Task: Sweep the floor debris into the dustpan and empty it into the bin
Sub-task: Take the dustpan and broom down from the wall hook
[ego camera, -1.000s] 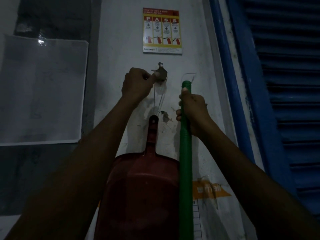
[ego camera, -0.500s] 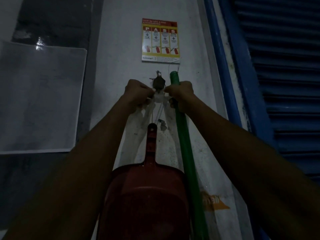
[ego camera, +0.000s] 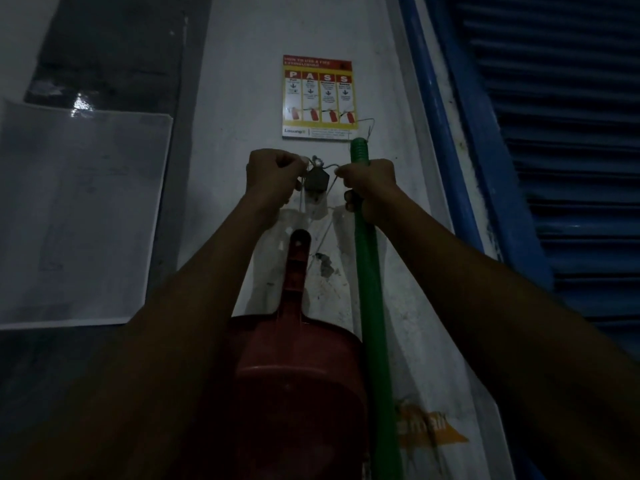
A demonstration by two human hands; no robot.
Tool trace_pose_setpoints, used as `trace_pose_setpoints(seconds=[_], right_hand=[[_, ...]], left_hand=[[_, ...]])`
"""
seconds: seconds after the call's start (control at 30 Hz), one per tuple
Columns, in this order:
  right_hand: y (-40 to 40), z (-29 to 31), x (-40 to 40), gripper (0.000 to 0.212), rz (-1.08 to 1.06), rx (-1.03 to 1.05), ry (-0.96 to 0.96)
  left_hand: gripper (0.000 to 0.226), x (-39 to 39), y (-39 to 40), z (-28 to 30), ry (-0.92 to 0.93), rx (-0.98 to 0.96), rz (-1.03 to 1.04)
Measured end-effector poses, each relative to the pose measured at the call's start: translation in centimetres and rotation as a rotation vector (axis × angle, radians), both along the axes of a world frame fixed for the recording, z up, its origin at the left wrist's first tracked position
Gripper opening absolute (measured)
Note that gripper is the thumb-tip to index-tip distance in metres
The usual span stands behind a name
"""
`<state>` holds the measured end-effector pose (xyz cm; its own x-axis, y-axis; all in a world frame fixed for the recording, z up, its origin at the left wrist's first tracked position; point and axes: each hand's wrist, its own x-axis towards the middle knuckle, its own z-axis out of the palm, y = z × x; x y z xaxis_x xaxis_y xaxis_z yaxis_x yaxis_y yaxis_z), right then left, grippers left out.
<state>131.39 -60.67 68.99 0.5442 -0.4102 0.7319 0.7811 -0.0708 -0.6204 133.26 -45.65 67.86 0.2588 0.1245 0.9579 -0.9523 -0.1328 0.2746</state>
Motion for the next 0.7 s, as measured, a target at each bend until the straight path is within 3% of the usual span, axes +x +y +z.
trace_pose_setpoints(seconds=[0.37,0.7], right_hand=[[-0.2,0.6,-1.5,0.036,0.075,-0.026,-0.043],[-0.6,-6.9,-3.5,0.015,0.203,-0.092,0.021]], left_hand=[[0.014,-0.7,-1.3,0.6,0.015,-0.09,-0.029],[0.014,-2.9,-0.4,-7.2,0.1,0.023,-0.062]])
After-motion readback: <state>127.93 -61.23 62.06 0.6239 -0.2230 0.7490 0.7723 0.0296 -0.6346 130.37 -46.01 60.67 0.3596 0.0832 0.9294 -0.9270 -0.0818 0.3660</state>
